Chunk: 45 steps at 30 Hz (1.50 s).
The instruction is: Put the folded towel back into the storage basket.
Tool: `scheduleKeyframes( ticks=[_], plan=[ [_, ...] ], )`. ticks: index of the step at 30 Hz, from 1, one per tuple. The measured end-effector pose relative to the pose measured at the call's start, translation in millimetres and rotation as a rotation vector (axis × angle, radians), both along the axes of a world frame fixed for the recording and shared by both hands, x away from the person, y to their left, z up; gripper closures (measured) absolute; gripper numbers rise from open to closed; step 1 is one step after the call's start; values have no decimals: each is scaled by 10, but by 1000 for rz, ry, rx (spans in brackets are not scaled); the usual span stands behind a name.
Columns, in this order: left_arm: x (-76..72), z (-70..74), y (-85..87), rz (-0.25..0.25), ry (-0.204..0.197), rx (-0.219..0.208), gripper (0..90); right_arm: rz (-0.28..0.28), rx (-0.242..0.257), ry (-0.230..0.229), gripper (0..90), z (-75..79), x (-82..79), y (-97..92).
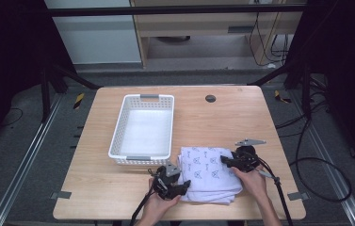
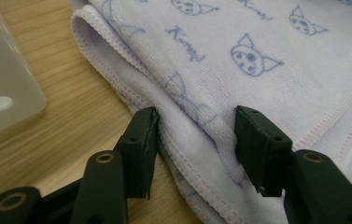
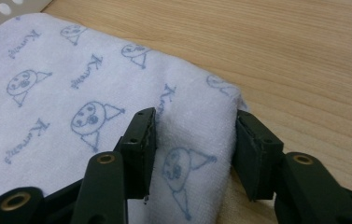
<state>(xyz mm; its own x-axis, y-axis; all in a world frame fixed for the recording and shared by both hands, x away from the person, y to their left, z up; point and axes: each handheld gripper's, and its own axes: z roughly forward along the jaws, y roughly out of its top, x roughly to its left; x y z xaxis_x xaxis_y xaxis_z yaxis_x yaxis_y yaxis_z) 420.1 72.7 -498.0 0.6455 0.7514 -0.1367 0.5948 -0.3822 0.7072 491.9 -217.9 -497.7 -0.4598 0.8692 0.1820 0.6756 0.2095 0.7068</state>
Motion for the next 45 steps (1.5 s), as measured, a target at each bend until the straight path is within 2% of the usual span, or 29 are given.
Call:
scheduleKeyframes(
  ticks=[6, 12, 18, 22, 25, 35, 45],
  plan=[
    [4, 9, -3, -11, 27, -21, 583, 1, 7, 7, 587, 10, -11, 18],
    [-30, 23, -34, -15, 14, -14, 666, 14, 3, 2, 658, 21, -14, 29],
    [-26, 34, -28, -13, 19, -23, 711, 14, -2, 0, 722, 51, -20, 38],
    [-28, 51, -15, -17, 15, -28, 728, 11, 9, 7, 731, 74, -25, 26],
    [-36, 58, -18, -19, 9, -30, 733, 13, -5, -8, 734, 110, -39, 34],
    [-79, 190, 12, -36, -17, -61, 739, 18, 20, -59, 733, 269, -124, 15],
    [-160, 348, 24, -54, -74, -69, 741, 22, 46, -122, 732, 453, -255, -4]
  ],
)
